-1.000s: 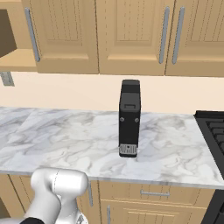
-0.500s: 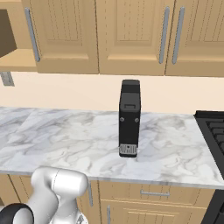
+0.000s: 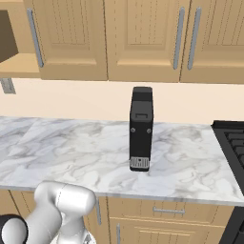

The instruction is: Close all open cabinet doors.

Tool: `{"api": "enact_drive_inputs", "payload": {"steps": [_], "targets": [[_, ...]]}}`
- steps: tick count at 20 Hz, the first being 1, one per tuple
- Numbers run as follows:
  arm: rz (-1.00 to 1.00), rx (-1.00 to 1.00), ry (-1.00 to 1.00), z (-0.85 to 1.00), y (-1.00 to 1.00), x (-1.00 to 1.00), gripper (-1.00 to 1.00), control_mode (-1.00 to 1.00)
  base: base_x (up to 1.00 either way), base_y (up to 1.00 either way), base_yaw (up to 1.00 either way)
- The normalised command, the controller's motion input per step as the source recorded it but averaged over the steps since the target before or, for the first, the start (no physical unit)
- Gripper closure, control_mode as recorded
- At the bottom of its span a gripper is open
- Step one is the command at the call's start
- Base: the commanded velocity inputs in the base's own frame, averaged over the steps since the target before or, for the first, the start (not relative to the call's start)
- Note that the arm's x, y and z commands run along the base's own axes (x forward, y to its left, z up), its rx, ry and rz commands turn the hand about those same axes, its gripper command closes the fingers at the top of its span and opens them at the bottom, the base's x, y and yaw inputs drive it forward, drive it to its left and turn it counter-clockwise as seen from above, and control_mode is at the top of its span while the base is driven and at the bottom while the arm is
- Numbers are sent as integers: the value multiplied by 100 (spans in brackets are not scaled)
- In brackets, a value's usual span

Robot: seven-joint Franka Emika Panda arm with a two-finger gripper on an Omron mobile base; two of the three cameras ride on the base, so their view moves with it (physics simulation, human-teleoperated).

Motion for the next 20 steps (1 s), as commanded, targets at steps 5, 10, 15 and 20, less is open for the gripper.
{"api": "enact_drive_inputs", "payload": {"steps": [5,10,15,20], "targets": [[16,-22,-6,-34,20,94,-100,-100,0,0,0],[17,-31,-8,-42,64,70,-100,-100,0,0,0],[6,-25,-2,-15,13,66,-100,-100,0,0,0],[-12,-26,-2,36,0,25,-100,-100,0,0,0]]}}
